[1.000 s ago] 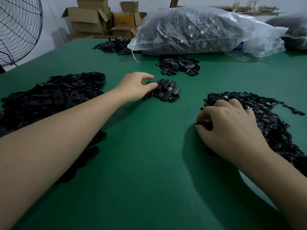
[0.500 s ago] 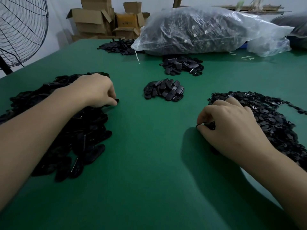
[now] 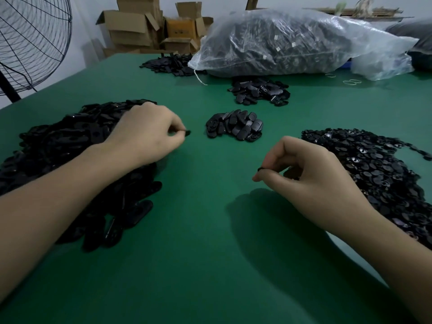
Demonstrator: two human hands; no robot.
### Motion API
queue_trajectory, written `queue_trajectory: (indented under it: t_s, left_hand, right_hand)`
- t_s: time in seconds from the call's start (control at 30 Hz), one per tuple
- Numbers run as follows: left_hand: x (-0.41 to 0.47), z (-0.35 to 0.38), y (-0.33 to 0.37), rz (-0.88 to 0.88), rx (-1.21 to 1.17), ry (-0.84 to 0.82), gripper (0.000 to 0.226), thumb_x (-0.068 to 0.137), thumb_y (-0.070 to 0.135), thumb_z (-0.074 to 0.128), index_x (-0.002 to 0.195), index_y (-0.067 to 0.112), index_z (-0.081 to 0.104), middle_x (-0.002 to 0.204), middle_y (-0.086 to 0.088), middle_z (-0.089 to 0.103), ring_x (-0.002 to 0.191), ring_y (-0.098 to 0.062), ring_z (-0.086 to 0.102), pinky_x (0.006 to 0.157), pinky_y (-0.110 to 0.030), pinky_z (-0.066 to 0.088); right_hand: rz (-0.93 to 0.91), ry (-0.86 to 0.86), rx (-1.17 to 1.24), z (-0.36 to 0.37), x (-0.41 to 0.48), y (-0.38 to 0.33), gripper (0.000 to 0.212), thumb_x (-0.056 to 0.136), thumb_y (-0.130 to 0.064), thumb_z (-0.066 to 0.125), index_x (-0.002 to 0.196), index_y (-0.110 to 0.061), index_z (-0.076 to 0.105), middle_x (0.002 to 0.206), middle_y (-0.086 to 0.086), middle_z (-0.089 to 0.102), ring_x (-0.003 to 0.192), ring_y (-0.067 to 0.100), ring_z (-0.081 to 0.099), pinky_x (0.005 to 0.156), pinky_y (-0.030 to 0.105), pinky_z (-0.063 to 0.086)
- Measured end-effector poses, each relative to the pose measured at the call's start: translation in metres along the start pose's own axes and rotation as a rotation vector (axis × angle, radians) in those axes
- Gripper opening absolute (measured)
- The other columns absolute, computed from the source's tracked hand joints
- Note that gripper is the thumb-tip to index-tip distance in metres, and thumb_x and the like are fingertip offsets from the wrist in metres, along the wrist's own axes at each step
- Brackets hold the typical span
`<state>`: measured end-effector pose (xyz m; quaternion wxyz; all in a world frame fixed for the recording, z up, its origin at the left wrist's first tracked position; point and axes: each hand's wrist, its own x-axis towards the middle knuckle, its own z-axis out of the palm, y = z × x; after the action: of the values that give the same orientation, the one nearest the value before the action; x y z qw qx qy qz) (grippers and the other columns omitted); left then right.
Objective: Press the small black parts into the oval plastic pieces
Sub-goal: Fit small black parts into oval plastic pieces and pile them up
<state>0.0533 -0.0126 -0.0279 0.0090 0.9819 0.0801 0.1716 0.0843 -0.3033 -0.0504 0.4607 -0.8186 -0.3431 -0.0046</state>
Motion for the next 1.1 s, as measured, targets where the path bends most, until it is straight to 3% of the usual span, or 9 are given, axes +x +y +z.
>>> queue_trajectory:
  t_s: [0.07,0.13,0.27,0.37,0.47,0.67,0.87,1.1]
  left_hand:
    - [-0.013,-0.004,0.024,-0.112,-0.647,-0.126,0.015,0.099,0.025,0.064,0.100,0.021,0.079,0.084,0.007,0.079,0.074,-0.013,0.076,0.062,-0.018,0.051]
    - [-0.029,-0.006,0.049,-0.207,-1.143,-0.312,0.015,0.103,0.017,0.060,0.107,0.012,0.073,0.088,-0.002,0.081,0.079,-0.019,0.079,0.057,-0.019,0.057]
    - [-0.057,0.002,0.077,-0.225,-1.474,-0.418,0.019,0.103,0.011,0.056,0.119,0.009,0.067,0.096,-0.011,0.080,0.085,-0.022,0.079,0.065,-0.022,0.059]
    - [-0.068,0.008,0.081,-0.201,-1.517,-0.437,0.028,0.102,0.004,0.057,0.128,0.014,0.063,0.100,-0.010,0.080,0.091,-0.023,0.078,0.071,-0.022,0.060]
    - [-0.072,0.010,0.080,-0.186,-1.526,-0.428,0.036,0.099,-0.001,0.060,0.131,0.015,0.062,0.103,-0.009,0.079,0.095,-0.024,0.078,0.076,-0.022,0.060]
    - [-0.075,0.014,0.081,-0.172,-1.531,-0.357,0.040,0.098,-0.002,0.061,0.133,0.016,0.062,0.103,-0.009,0.079,0.096,-0.024,0.077,0.078,-0.023,0.060]
    - [-0.078,0.018,0.084,-0.096,-1.503,-0.282,0.046,0.098,-0.003,0.061,0.136,0.023,0.059,0.102,-0.008,0.079,0.092,-0.024,0.078,0.078,-0.025,0.060]
    - [-0.080,0.022,0.087,-0.039,-1.452,-0.244,0.038,0.098,-0.002,0.063,0.127,0.022,0.063,0.101,-0.006,0.079,0.090,-0.023,0.078,0.078,-0.025,0.060]
  right_hand:
    - [0.040,-0.022,0.139,0.001,-0.001,-0.002,0.010,0.090,-0.019,0.073,0.087,-0.023,0.064,0.083,-0.008,0.077,0.068,0.037,0.062,0.068,0.046,0.052]
    - [0.084,-0.026,0.267,0.000,0.000,-0.003,0.007,0.091,-0.016,0.074,0.092,-0.018,0.067,0.083,-0.002,0.078,0.078,0.037,0.068,0.076,0.051,0.054]
    - [0.163,-0.041,0.450,0.000,0.000,-0.002,0.008,0.088,-0.012,0.073,0.095,-0.014,0.071,0.082,0.006,0.078,0.072,0.010,0.067,0.066,0.018,0.050]
    - [0.211,-0.045,0.533,0.001,0.001,-0.001,0.010,0.086,-0.010,0.073,0.095,-0.015,0.073,0.085,0.008,0.078,0.073,0.010,0.066,0.065,0.017,0.049]
    - [0.253,-0.041,0.622,0.000,0.001,-0.001,0.018,0.075,-0.021,0.076,0.092,-0.017,0.076,0.090,0.010,0.078,0.077,0.012,0.066,0.069,0.021,0.050]
    - [0.319,-0.043,0.710,0.001,0.000,-0.001,0.022,0.067,-0.029,0.077,0.087,-0.018,0.080,0.094,0.009,0.078,0.079,0.010,0.065,0.077,0.029,0.046]
    - [0.347,-0.051,0.719,0.004,0.000,-0.003,0.024,0.059,-0.023,0.082,0.082,-0.018,0.079,0.097,0.017,0.077,0.072,0.009,0.065,0.071,0.025,0.044]
    - [0.332,-0.050,0.767,0.006,-0.001,0.000,0.031,0.056,-0.019,0.084,0.086,-0.018,0.077,0.081,0.008,0.075,0.067,0.011,0.066,0.059,0.015,0.049]
